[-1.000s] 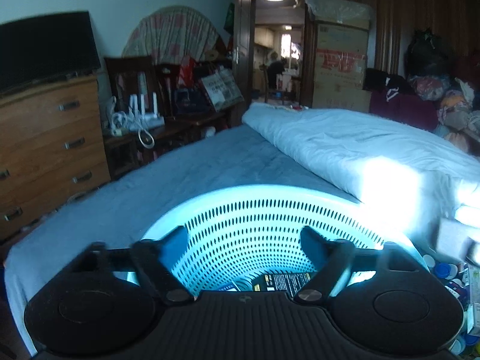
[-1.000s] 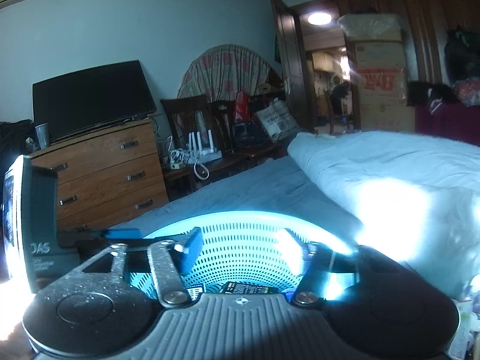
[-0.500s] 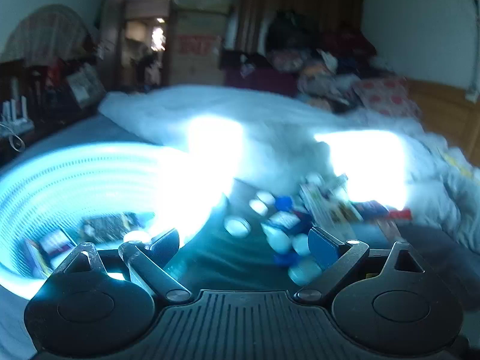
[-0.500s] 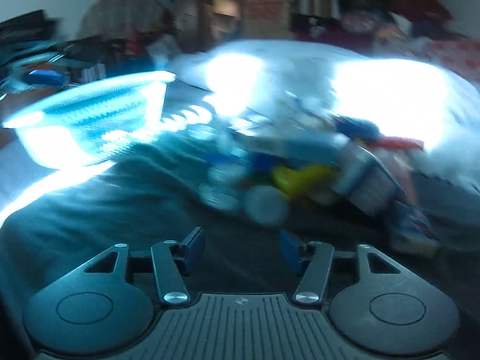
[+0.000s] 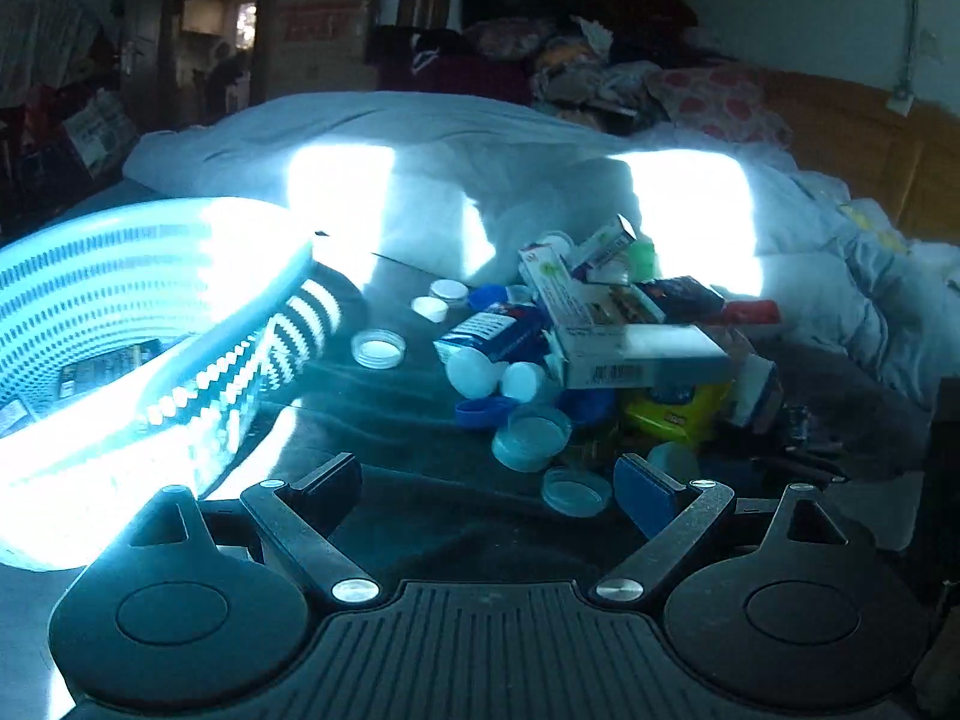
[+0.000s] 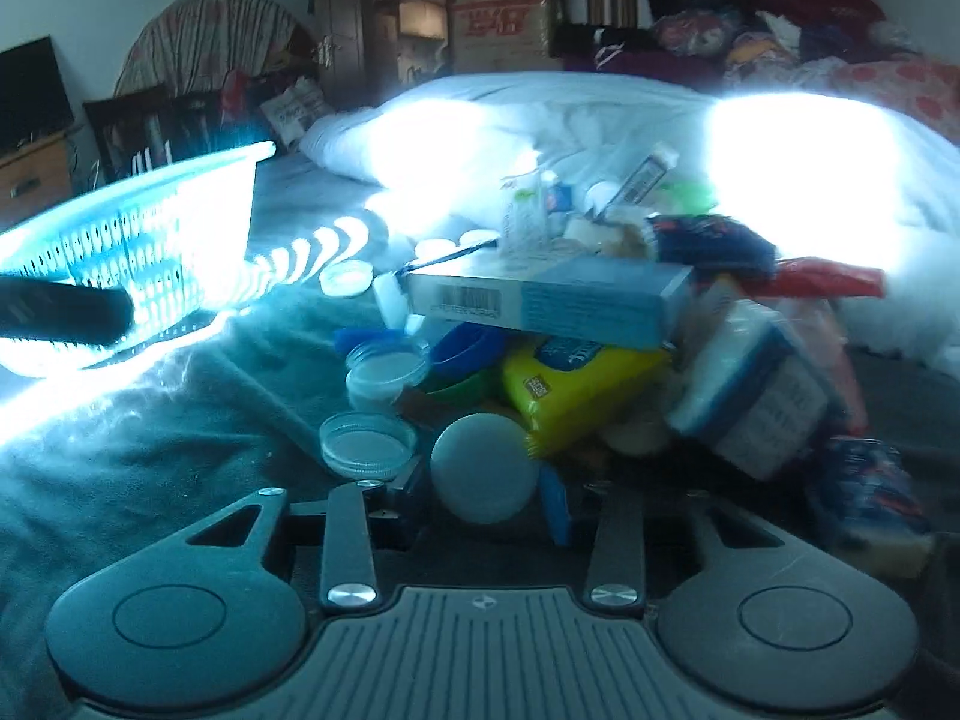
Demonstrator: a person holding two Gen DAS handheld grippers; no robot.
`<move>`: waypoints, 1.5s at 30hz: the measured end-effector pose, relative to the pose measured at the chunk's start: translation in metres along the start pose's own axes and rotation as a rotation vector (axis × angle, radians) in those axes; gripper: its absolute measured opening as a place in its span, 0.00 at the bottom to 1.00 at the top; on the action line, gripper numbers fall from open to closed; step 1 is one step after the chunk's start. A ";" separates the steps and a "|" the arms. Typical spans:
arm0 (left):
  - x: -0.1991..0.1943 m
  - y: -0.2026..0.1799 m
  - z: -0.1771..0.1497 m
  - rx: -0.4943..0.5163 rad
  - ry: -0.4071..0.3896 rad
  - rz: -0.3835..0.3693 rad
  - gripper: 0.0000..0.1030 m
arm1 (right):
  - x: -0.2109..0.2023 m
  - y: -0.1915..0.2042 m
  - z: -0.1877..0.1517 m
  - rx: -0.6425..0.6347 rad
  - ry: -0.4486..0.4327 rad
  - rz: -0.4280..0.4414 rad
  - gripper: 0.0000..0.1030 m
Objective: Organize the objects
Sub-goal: 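Move both open tools back over the pile of items, then grasp a white cap with the right tool while the left tool grasps a clear cap, then carry the white cap and clear cap over the basket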
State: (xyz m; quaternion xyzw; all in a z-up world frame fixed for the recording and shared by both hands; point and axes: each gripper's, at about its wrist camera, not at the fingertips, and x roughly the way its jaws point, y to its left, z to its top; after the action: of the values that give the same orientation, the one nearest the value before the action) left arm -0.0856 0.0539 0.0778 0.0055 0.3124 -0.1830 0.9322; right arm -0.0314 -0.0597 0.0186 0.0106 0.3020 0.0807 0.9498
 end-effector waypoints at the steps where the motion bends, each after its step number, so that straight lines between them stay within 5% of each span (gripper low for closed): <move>1: 0.007 -0.004 -0.002 0.012 0.006 -0.020 0.89 | -0.007 -0.005 -0.001 0.007 -0.004 0.001 0.40; 6: 0.057 -0.027 -0.011 0.052 0.032 -0.103 0.81 | -0.051 -0.038 -0.020 0.065 -0.006 -0.012 0.41; 11: 0.096 -0.039 -0.019 0.066 0.061 -0.109 0.70 | -0.074 -0.053 -0.033 0.084 0.004 -0.013 0.41; 16: 0.104 -0.044 -0.021 0.071 0.072 -0.104 0.39 | -0.067 -0.056 -0.037 0.079 0.019 -0.001 0.41; 20: 0.095 -0.042 -0.020 0.045 0.074 -0.088 0.39 | -0.063 -0.055 -0.035 0.084 0.017 0.007 0.41; 28: 0.022 -0.011 0.023 -0.062 -0.048 0.105 0.39 | -0.085 -0.040 -0.003 0.047 -0.059 0.027 0.41; 35: -0.052 0.057 0.084 -0.104 -0.208 0.354 0.39 | -0.098 0.003 0.069 -0.042 -0.184 0.107 0.41; 40: -0.076 0.118 0.109 -0.194 -0.233 0.488 0.39 | -0.095 0.059 0.133 -0.115 -0.243 0.221 0.41; 45: -0.079 0.154 0.121 -0.260 -0.226 0.544 0.39 | -0.077 0.116 0.191 -0.156 -0.244 0.336 0.41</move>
State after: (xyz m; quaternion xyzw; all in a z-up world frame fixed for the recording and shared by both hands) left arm -0.0205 0.2090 0.2055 -0.0507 0.2149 0.1148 0.9686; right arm -0.0006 0.0480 0.2270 -0.0031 0.1717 0.2590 0.9505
